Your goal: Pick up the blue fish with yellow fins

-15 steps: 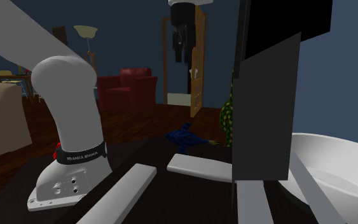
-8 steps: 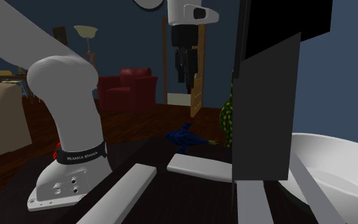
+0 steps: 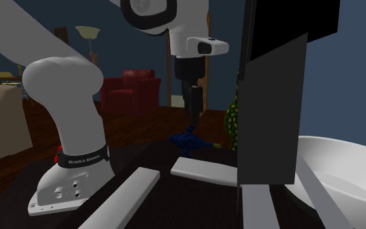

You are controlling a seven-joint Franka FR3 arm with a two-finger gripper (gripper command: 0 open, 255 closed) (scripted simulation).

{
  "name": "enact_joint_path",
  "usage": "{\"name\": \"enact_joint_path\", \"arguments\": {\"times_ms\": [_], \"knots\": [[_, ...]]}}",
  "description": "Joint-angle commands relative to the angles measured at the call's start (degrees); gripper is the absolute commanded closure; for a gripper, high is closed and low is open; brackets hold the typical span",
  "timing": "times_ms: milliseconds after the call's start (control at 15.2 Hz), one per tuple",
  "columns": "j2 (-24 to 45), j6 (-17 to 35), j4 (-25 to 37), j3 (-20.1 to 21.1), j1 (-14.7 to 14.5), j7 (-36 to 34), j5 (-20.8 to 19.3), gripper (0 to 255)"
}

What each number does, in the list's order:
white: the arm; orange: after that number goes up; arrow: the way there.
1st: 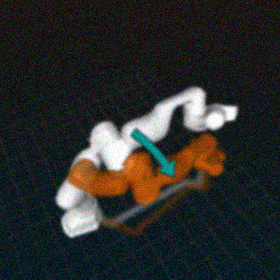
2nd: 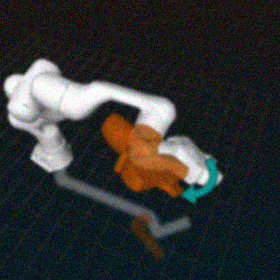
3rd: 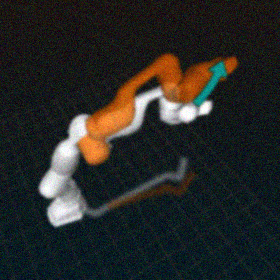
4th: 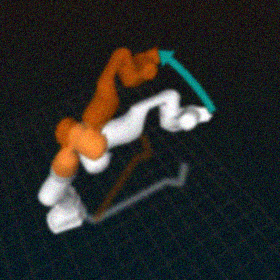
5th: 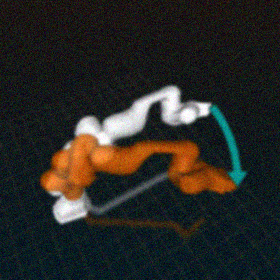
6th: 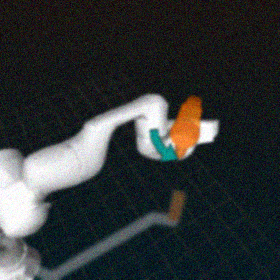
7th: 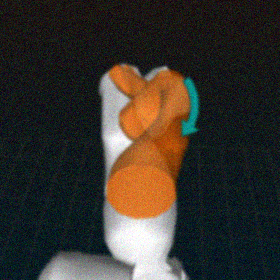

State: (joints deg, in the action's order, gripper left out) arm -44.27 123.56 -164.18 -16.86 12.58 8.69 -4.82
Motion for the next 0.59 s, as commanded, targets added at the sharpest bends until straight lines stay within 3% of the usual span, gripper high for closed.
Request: {"name": "enact_joint_path", "arguments": {"times_ms": [0,528], "knots": [[1.67,2.94,-1.13,-1.28,0.49,0.90,-0.40,0],[5.83,10.08,-4.16,-2.68,0.17,1.84,-0.66,0]]}}
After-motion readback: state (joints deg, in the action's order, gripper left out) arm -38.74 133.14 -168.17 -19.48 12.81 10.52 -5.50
